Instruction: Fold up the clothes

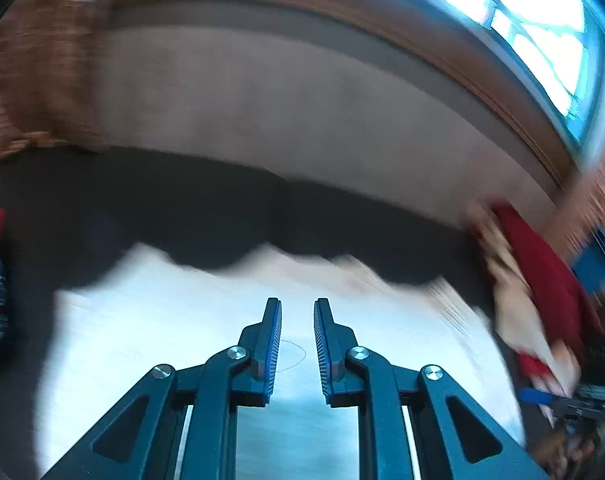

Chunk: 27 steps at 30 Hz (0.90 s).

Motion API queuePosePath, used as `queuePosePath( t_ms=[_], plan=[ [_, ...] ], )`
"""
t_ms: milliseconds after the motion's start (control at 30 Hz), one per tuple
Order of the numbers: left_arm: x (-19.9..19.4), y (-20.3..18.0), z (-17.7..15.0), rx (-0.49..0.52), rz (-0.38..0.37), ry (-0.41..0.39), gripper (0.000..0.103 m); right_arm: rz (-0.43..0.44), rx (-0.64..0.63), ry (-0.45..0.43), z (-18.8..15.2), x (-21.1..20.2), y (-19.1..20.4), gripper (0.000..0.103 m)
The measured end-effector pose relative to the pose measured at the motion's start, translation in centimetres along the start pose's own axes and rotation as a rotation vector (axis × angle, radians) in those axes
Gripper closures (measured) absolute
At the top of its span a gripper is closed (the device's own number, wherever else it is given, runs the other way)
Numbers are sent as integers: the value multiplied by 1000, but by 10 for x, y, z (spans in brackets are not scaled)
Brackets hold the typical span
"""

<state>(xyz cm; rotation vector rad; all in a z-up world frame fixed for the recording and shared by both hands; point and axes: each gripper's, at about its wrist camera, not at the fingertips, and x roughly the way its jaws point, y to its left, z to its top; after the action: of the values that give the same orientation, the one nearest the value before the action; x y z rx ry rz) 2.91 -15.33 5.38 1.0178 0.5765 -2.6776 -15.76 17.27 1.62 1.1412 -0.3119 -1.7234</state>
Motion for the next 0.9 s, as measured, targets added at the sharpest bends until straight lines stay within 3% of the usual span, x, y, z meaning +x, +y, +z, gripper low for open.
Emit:
queuePosePath(
  t_ms=[167, 267, 567, 633, 767, 900],
  plan=[
    [32, -91, -25, 261, -157, 124, 87, 17, 12, 50, -26, -6, -16, 10],
    [45, -120, -29, 352, -175, 144, 87, 63, -25, 59, -20, 7, -11, 9],
    [67, -126, -30, 383, -175, 204, 87, 145, -168, 179, 6, 33, 4, 8],
    [67, -126, -32, 401, -182, 199, 87, 129, -206, 212, 6, 31, 9, 8],
    [71, -126, -32, 397, -195, 206, 87, 193, -210, 279, 6, 36, 13, 0],
    [67, -127, -31, 404, -193, 202, 87, 203, -204, 328, 14, 53, 12, 0]
  ],
)
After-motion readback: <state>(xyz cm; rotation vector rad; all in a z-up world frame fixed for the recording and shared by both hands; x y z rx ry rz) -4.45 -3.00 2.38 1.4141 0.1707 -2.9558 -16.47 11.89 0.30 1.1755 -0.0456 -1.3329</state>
